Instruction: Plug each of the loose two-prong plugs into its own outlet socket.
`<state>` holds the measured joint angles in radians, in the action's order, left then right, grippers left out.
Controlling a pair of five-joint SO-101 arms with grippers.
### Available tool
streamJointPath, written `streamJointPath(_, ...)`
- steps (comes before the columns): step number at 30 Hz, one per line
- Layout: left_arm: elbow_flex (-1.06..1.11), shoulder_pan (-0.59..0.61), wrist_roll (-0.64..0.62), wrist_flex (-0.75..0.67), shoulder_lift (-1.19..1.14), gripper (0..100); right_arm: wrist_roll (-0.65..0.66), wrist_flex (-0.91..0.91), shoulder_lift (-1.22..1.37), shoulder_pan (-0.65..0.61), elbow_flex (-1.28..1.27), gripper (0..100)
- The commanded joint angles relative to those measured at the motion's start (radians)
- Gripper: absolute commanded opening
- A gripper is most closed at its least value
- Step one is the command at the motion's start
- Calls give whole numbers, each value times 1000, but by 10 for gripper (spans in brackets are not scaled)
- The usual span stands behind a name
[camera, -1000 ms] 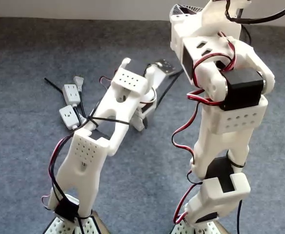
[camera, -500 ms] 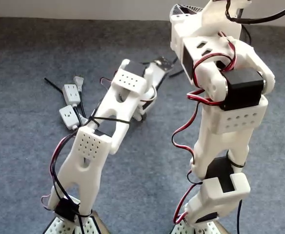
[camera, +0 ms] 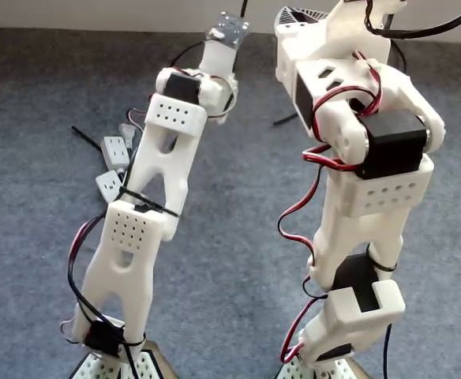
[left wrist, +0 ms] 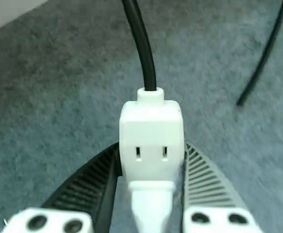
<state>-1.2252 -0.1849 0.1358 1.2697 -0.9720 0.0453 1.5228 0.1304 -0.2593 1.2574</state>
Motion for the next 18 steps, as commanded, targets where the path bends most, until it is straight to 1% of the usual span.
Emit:
streamJointPath(1, 128, 41, 18, -319, 13, 36, -2, -16, -8, -30, 4, 13)
streamJointPath(2, 176, 48, 40, -394, 13, 68, -2, -13, -8, -35, 4, 13)
streamJointPath(4, 282, 59, 74, -511, 13, 162, -2, -12, -8, -51, 4, 13)
streamJointPath(6, 360, 70, 81, -575, 13, 243, -2, -10, -8, -59, 4, 13)
streamJointPath(7, 386, 76, 81, -592, 13, 256, -2, -10, -8, -61, 4, 13)
streamJointPath(11, 395, 77, 71, -600, 13, 287, 0, -8, -8, -61, 4, 13)
streamJointPath(12, 395, 74, 40, -600, 15, 297, 0, -8, -8, -61, 4, 13)
streamJointPath(15, 394, 68, -115, -600, 22, 321, 0, -8, -8, -61, 2, 13)
streamJointPath(16, 392, 73, -127, -598, 24, 325, 0, -8, -8, -61, 2, 13)
streamJointPath(18, 369, 96, -101, -585, 31, 326, 12, -8, -8, -61, 2, 13)
